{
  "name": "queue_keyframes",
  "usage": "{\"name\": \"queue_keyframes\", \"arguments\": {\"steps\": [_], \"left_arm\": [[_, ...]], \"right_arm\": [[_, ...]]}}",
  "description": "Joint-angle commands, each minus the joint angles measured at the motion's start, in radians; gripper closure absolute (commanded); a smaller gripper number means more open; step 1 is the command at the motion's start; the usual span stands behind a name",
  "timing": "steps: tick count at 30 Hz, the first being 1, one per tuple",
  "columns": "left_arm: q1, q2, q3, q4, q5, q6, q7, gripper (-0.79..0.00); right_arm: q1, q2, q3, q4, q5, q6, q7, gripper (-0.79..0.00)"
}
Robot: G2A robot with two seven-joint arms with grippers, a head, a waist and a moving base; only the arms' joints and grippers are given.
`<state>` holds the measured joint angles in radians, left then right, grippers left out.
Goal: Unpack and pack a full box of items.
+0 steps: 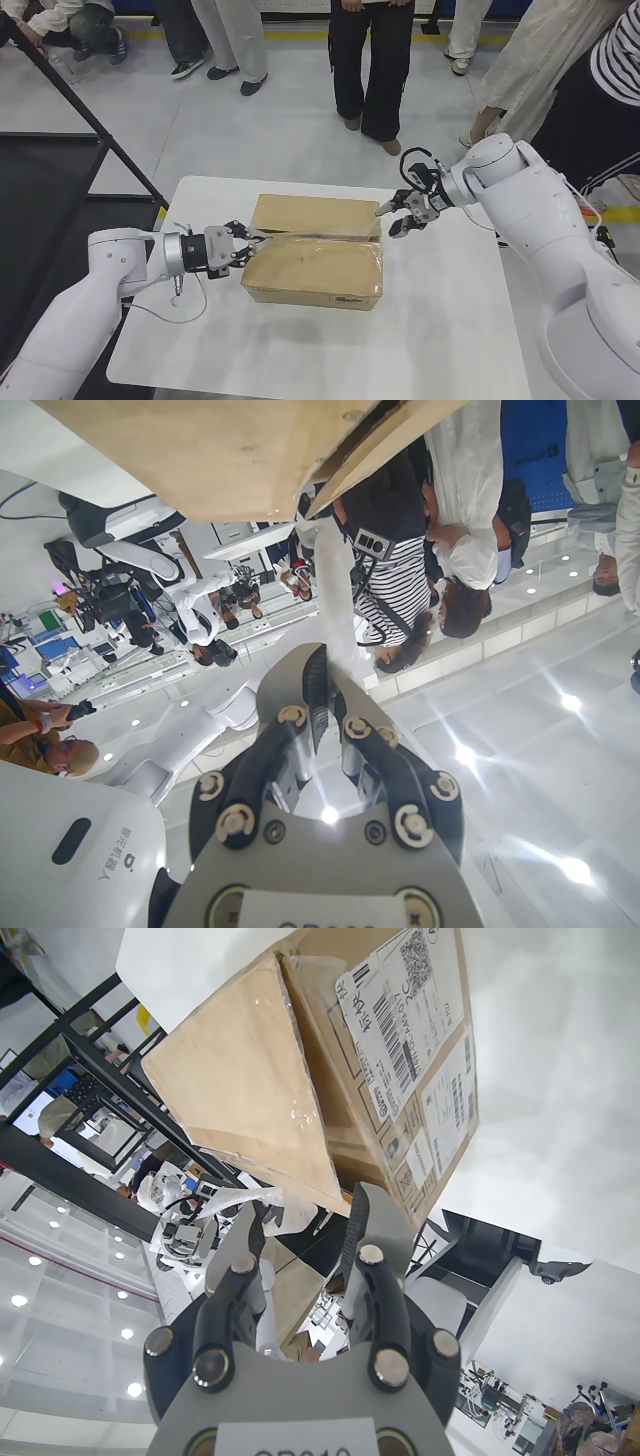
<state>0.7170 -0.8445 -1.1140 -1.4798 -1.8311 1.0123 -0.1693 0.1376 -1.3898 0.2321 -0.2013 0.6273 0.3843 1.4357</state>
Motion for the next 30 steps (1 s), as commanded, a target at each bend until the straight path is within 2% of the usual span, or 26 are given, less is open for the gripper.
{"name": "queue_keyframes", "arguments": {"steps": [1, 11, 17, 18, 30], "left_arm": [[-0.004, 0.003, 0.006, 0.005, -0.009, 0.0, 0.004, 0.0], [-0.011, 0.023, 0.031, 0.01, -0.051, 0.0, 0.002, 0.0], [-0.022, 0.036, 0.052, 0.013, -0.074, 0.0, 0.003, 0.0], [-0.024, 0.039, 0.054, 0.013, -0.076, 0.0, 0.002, 0.0], [-0.044, 0.06, 0.087, 0.026, -0.11, 0.0, 0.005, 0.0]], "right_arm": [[-0.003, 0.001, 0.001, 0.002, -0.002, 0.001, -0.001, -0.397], [-0.015, 0.007, 0.006, 0.012, -0.004, 0.011, -0.011, -0.459], [-0.026, 0.013, 0.003, 0.016, -0.003, -0.003, 0.003, -0.431], [-0.027, 0.014, 0.002, 0.016, -0.004, -0.005, 0.006, -0.391], [-0.043, 0.022, -0.005, 0.014, 0.005, 0.004, -0.004, -0.388]]}}
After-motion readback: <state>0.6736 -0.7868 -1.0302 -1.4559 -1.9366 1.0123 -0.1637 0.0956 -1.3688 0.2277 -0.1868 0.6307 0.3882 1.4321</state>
